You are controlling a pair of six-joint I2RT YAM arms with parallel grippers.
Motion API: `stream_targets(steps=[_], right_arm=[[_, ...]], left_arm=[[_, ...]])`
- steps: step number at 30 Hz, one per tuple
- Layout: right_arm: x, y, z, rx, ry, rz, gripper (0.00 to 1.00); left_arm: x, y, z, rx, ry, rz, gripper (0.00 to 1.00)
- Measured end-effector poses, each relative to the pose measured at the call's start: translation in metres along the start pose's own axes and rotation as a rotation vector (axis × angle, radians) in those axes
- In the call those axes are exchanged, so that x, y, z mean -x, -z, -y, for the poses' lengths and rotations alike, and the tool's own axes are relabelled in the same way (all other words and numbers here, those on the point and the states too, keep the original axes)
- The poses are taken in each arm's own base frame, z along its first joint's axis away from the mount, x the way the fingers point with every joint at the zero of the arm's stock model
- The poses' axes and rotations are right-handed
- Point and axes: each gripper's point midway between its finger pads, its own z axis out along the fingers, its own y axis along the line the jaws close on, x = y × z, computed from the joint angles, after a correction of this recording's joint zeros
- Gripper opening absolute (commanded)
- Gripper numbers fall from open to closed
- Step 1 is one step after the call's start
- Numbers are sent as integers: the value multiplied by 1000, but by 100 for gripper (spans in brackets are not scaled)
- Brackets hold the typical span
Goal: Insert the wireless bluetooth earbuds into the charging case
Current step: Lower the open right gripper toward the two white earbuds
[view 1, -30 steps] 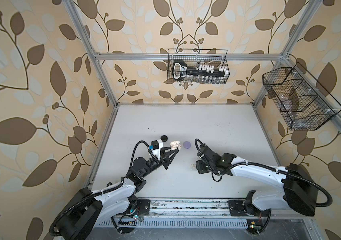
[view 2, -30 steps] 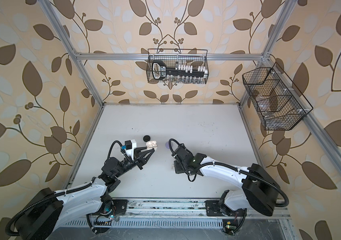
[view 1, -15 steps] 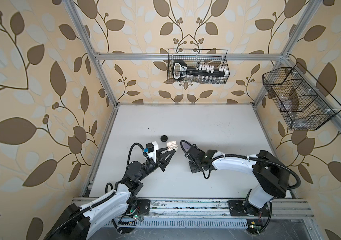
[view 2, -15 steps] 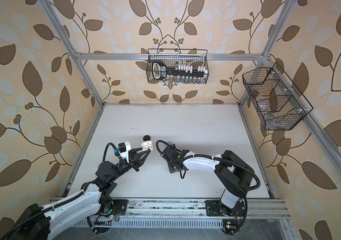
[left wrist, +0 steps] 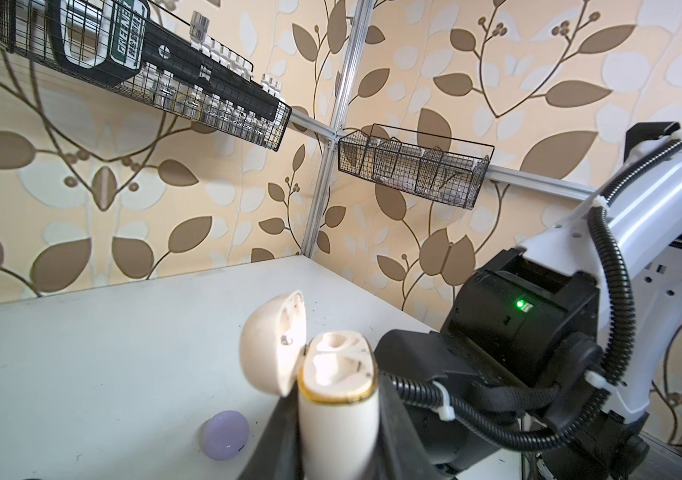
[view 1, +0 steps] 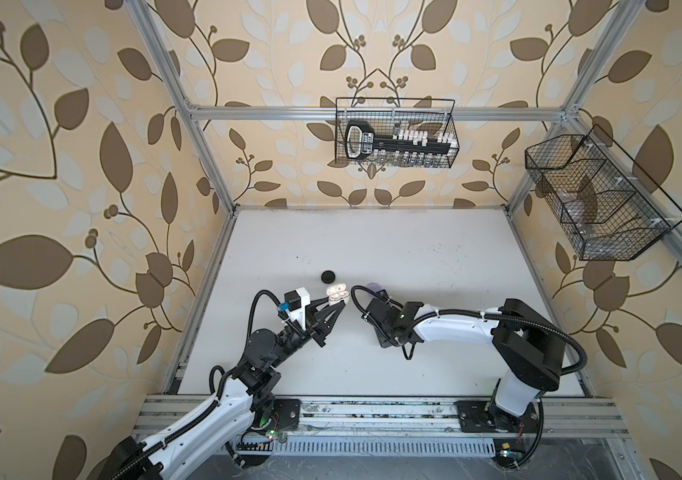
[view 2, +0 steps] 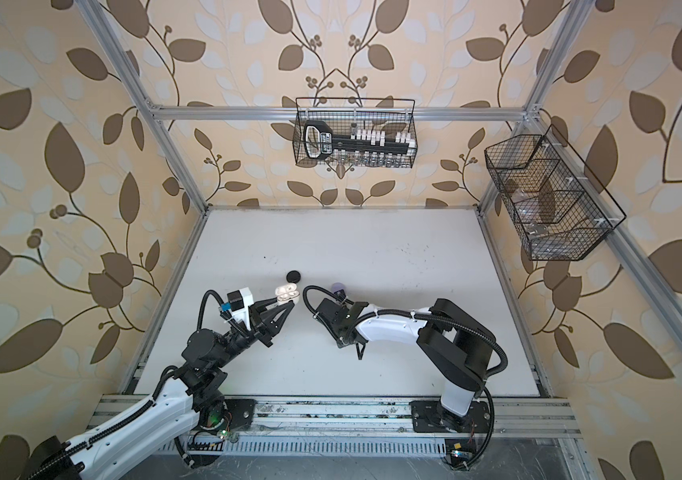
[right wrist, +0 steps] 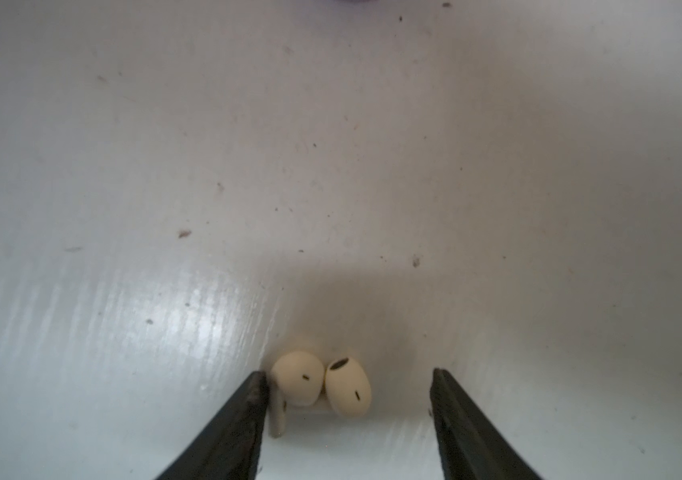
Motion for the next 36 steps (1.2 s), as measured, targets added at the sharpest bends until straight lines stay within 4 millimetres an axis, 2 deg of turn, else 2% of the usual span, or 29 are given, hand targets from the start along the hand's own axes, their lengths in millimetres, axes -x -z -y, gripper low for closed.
stream_targets(steps=[8,12,21,28,36], right_arm=[[-14,4,13,-19,9,-19,59],[-13,4,16,-27,7,-22,49],[-7,-6,47,-31,-98,-28,46],[-7,-3,41,13,-83,-33,47],[17,17,42,50,-98,34,47]], left_arm=[[-1,0,0,2,2,-5,0],[-4,-1,-2,5,5,-15,0],[-5,-1,-2,5,5,-16,0],[-5,-1,-2,5,5,-16,0],[-5,-1,-2,5,5,-16,0]])
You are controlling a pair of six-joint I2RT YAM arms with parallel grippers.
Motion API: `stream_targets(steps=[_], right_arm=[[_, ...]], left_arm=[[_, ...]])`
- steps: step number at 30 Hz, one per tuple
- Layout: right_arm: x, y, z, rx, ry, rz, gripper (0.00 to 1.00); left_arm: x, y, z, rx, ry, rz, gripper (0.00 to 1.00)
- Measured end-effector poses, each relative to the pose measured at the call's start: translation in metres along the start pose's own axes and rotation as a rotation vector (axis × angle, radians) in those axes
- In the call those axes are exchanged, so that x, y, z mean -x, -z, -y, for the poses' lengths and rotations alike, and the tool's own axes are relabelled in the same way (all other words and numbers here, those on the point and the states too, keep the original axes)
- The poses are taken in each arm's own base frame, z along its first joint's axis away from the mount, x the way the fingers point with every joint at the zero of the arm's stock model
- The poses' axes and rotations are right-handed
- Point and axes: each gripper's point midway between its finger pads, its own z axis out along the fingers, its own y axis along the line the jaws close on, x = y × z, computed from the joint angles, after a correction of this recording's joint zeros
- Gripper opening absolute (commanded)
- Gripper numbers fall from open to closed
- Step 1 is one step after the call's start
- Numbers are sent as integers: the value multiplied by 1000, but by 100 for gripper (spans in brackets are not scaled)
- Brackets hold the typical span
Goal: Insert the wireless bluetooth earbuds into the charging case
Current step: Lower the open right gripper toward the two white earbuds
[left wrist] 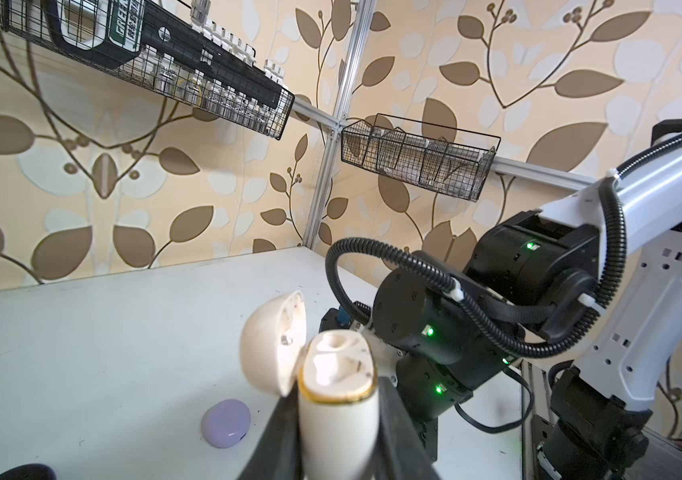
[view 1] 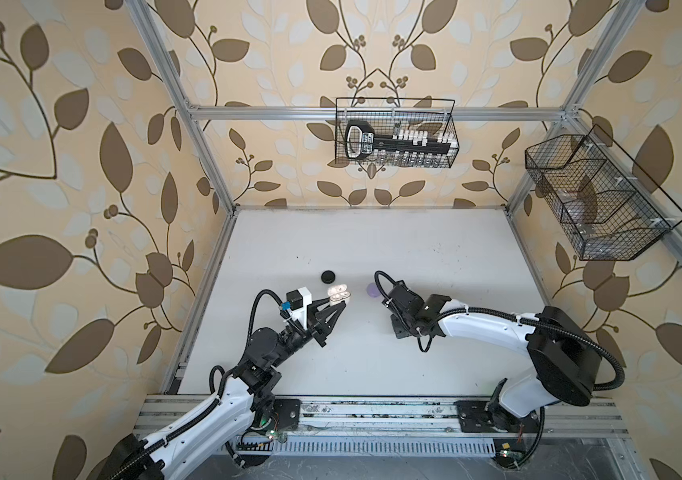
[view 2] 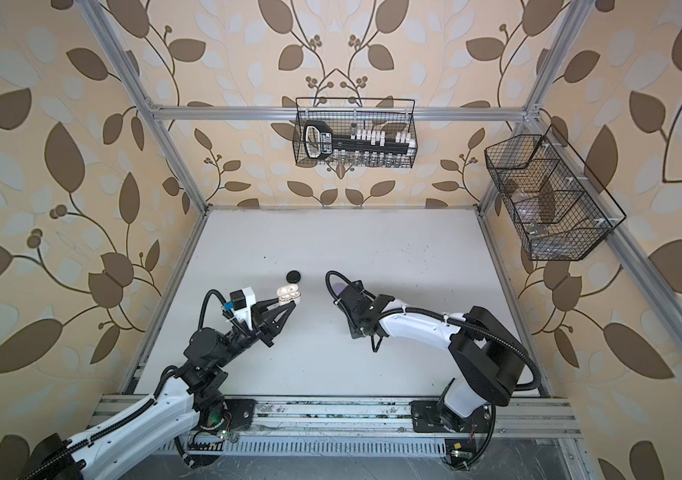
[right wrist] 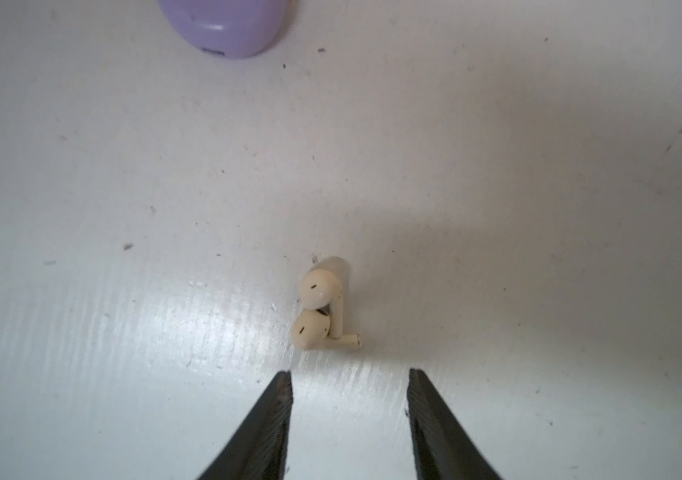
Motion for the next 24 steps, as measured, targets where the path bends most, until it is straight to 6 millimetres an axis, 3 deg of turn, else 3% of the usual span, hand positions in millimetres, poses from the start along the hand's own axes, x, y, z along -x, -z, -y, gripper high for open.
stream_targets(steps=[5,13,24], right_arm=[[12,-6,-3,-6,4,-1,47],[10,-27,-12,-24,45,-52,43],[8,-36,-5,-46,49,-71,28]], left_arm=[[0,0,0,0,0,0,0],[0,0,0,0,0,0,0],[0,0,0,0,0,0,0]])
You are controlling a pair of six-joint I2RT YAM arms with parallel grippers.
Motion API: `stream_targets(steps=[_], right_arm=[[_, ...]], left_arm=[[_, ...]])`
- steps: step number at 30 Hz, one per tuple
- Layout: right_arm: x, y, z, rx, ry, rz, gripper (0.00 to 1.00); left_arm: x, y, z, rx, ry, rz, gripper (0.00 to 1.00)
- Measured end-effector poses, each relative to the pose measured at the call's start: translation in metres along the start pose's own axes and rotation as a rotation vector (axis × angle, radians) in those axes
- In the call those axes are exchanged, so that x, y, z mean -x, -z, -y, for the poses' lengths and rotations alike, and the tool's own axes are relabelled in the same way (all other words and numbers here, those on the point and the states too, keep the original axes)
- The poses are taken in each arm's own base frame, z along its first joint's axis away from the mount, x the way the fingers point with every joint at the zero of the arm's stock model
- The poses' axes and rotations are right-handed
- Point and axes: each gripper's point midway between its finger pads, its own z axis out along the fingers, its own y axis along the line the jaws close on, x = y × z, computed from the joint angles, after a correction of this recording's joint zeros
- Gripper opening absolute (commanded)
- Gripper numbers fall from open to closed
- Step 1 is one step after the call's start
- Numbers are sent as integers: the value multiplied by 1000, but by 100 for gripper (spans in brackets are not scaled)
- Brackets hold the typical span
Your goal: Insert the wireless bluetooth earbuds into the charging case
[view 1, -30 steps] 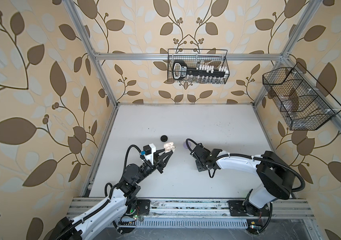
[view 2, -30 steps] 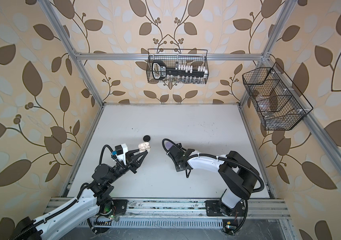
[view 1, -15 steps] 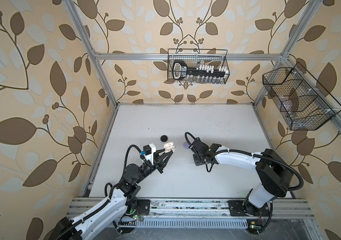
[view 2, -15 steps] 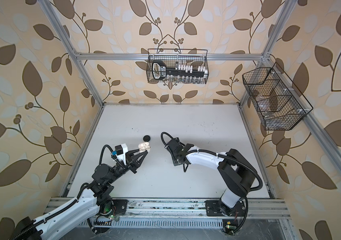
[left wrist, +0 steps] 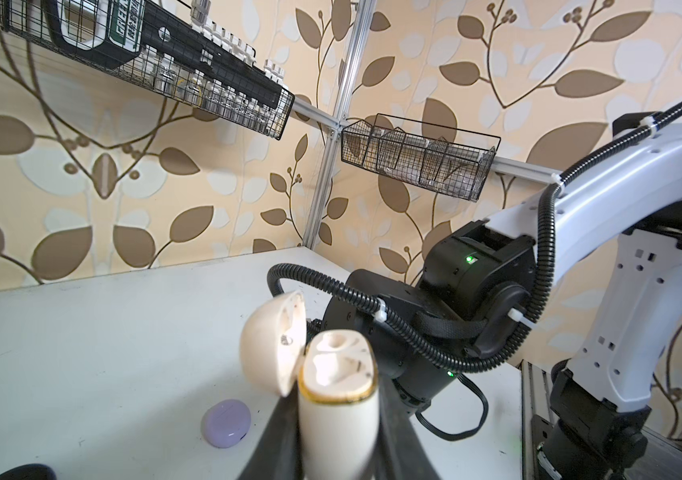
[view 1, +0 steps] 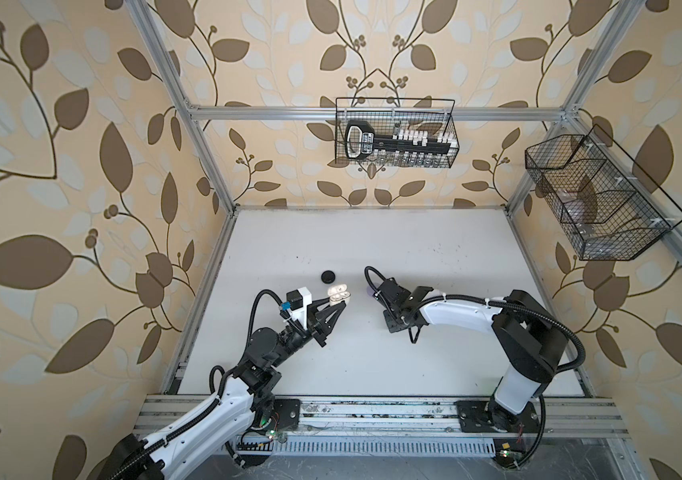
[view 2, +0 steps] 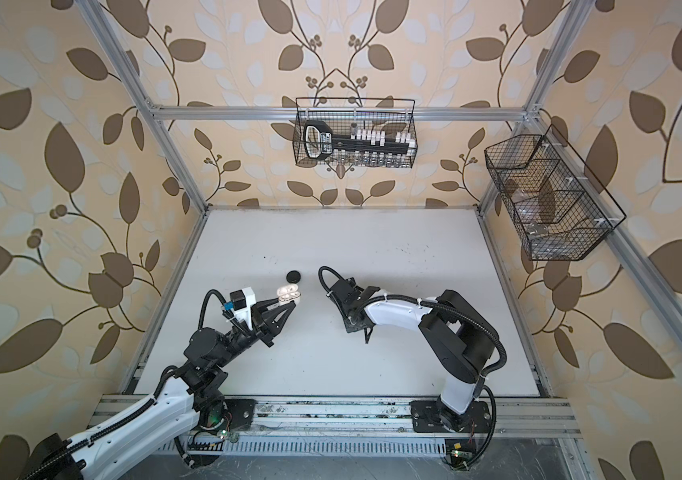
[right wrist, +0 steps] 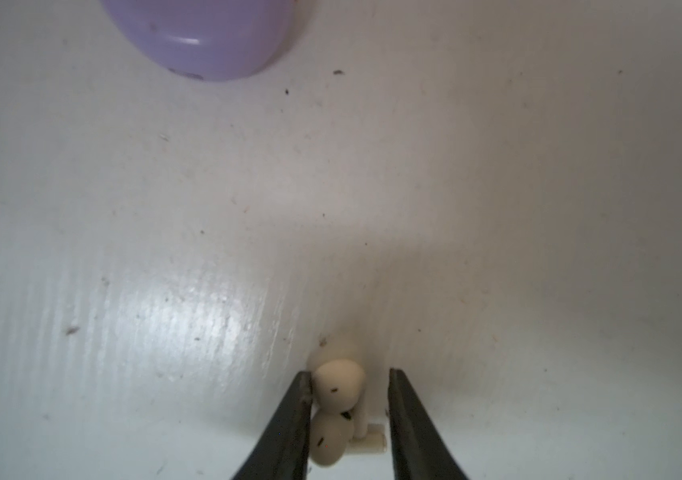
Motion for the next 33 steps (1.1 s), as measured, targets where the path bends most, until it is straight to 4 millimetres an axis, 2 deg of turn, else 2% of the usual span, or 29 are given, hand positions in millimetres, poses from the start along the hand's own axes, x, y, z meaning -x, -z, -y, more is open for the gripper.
stream_targets(steps=[7,13,18,28,33], right_arm=[[5,-5,11,-11,-38,7,25],[6,-7,13,-4,-53,19,22],[5,-6,14,0,-68,29,30],[-13,0,23,-28,-70,26,29],[-14,0,25,-38,-70,28,27]], left_arm=[[0,0,0,0,0,0,0],[0,0,0,0,0,0,0],[0,0,0,0,0,0,0],[0,0,0,0,0,-1,0],[-1,0,0,1,1,-3,0]])
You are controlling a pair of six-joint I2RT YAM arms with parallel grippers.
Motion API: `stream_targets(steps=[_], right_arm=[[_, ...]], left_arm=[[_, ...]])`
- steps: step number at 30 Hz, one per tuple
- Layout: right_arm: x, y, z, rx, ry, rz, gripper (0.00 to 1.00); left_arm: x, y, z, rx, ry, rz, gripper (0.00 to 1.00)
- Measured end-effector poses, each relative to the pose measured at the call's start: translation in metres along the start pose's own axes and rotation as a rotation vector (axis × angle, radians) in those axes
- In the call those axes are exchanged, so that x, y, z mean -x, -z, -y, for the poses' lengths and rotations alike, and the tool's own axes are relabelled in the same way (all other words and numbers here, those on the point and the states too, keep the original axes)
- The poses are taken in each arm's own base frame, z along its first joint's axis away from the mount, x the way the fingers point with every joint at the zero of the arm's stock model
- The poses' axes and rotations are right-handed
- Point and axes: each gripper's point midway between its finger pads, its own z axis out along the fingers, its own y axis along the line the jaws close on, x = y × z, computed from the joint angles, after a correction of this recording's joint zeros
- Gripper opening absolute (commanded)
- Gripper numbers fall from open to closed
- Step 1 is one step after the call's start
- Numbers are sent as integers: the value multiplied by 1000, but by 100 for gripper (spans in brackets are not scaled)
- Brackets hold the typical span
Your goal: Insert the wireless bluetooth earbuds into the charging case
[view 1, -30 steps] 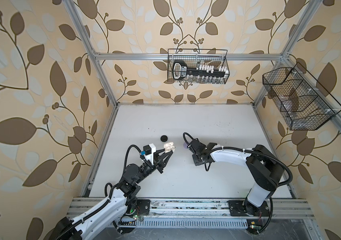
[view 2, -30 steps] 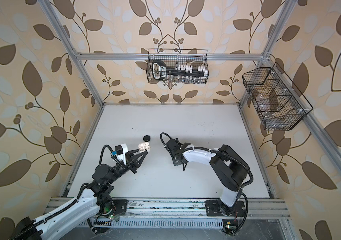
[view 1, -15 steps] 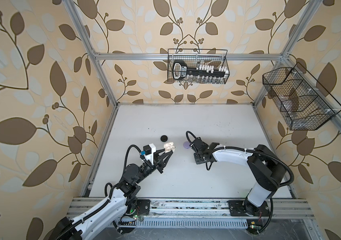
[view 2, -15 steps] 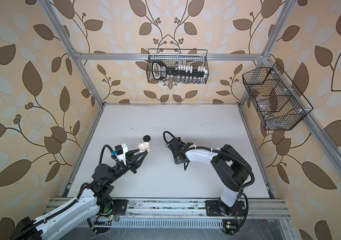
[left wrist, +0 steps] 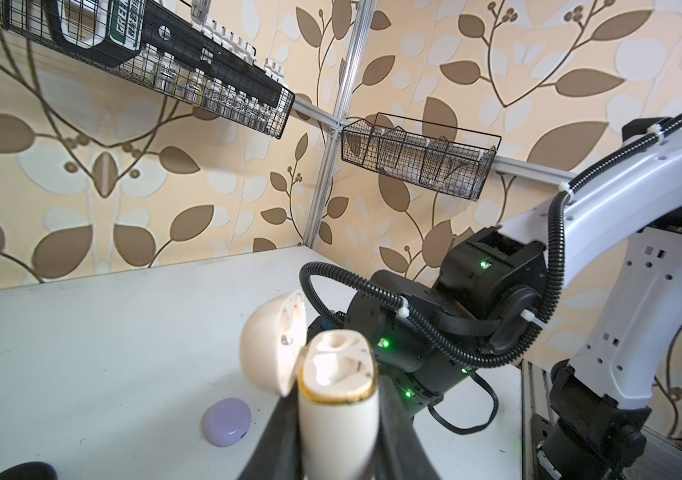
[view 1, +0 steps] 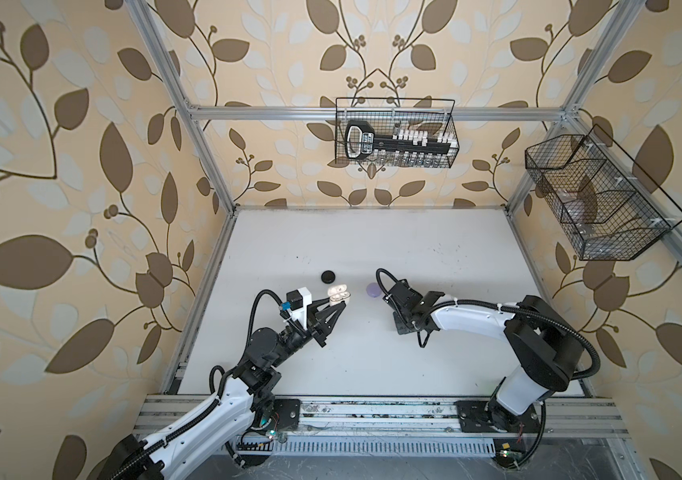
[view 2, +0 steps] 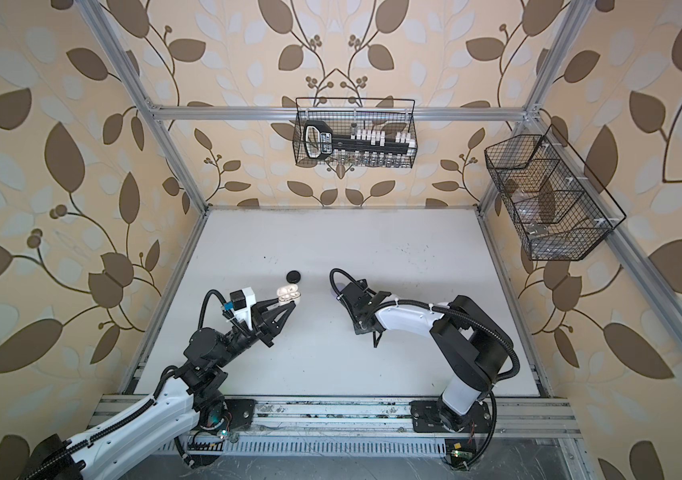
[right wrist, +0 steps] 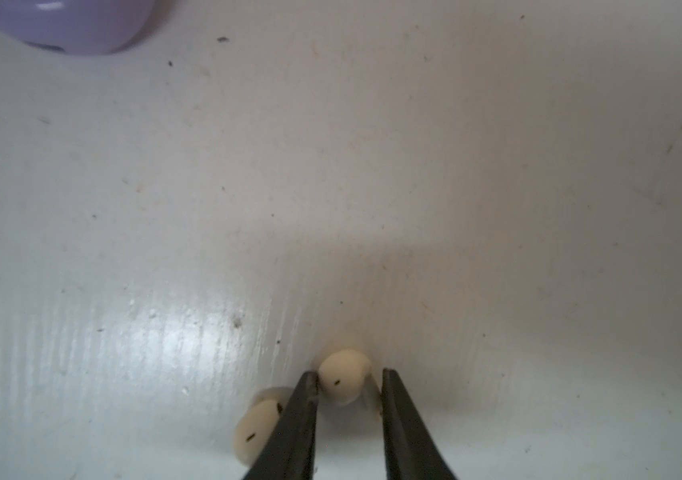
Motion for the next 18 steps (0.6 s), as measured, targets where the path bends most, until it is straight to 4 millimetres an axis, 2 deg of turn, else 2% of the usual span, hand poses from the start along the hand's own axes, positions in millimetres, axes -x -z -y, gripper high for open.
stream_targets(steps=[18], right_arm=[[7,-4,5,-10,-22,21,26]], left_arm=[[2,1,1,-3,-3,8,0]])
